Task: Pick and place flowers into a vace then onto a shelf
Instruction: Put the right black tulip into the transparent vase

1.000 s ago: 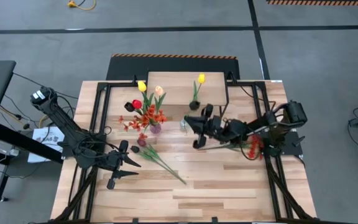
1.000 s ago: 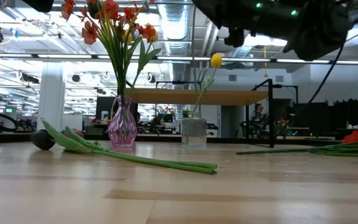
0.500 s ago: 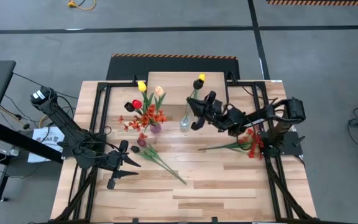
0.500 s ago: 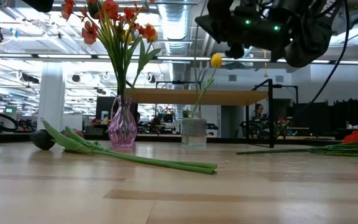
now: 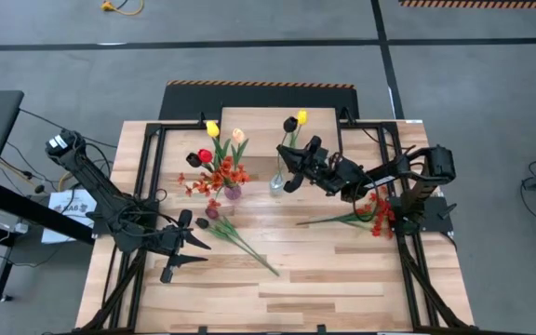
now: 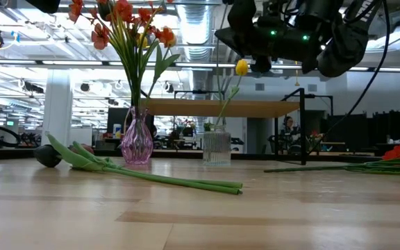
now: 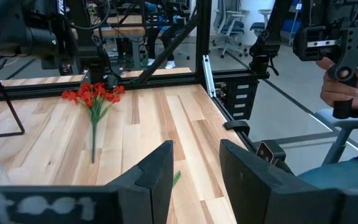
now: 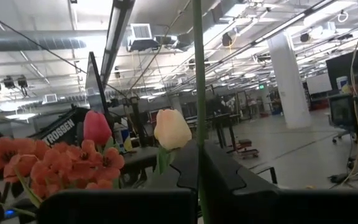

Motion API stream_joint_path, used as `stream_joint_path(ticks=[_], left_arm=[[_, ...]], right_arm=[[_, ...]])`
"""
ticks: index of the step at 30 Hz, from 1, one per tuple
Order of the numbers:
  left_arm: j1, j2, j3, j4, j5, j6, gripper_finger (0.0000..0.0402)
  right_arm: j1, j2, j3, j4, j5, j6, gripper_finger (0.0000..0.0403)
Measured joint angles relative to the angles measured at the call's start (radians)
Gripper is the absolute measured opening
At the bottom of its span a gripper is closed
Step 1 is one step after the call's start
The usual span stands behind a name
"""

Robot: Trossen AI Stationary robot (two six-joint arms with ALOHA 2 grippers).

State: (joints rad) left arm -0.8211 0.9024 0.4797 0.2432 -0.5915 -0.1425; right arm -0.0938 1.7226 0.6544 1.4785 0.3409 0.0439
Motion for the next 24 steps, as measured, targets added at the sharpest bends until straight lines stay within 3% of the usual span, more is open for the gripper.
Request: stream_joint_path(ticks=[13, 24], left_arm=[[0.0, 0.0, 0.0, 0.0, 0.0, 0.0, 0.0119], [0.0, 0.0, 0.0, -0.001, 0.0, 0.0, 0.0119]], right_arm=[[0.002, 0.0, 0.015, 0.024, -0.002, 0.011, 0.0], [0.002, 0.0, 0.066, -0.056, -0.003, 0.0, 0.0]])
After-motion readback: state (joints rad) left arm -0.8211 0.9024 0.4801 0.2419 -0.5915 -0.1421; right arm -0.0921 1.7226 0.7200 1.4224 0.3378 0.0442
